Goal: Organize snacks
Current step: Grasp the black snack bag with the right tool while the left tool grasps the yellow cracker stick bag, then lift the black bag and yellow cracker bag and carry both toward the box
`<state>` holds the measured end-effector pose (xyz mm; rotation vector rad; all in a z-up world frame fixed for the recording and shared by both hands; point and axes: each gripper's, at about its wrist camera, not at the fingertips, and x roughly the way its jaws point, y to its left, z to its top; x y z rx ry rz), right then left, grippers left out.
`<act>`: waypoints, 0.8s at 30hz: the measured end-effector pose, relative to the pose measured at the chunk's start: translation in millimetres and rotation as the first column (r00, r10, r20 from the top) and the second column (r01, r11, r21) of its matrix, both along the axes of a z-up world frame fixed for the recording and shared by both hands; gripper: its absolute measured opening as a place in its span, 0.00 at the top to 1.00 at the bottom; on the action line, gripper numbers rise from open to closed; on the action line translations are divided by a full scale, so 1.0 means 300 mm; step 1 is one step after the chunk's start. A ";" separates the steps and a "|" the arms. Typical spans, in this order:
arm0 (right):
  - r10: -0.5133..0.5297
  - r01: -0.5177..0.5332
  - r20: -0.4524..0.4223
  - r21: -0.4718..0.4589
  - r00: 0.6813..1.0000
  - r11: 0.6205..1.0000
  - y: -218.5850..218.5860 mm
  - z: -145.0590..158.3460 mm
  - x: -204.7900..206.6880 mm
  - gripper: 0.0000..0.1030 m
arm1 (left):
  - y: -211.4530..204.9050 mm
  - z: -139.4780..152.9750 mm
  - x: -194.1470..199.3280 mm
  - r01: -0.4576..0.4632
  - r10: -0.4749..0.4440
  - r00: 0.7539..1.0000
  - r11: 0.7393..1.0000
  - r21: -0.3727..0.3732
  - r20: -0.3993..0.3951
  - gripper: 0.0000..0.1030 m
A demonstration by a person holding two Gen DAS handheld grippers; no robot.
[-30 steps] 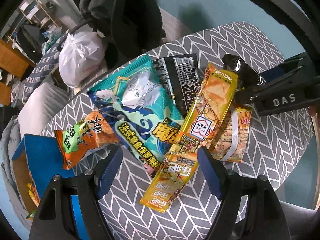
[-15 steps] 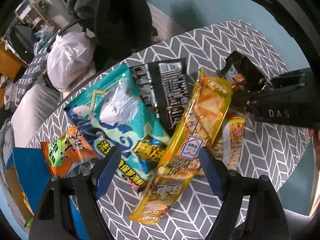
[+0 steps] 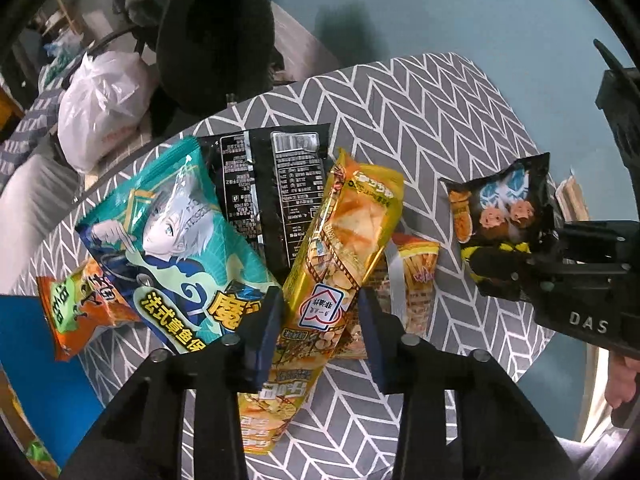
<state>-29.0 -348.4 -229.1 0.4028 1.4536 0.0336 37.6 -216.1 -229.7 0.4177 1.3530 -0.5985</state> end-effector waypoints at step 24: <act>-0.105 0.106 -0.034 0.051 0.994 0.993 0.051 0.055 -0.235 0.75 | 0.202 0.028 -0.045 -0.045 0.045 0.999 0.999 -0.008 0.024 0.29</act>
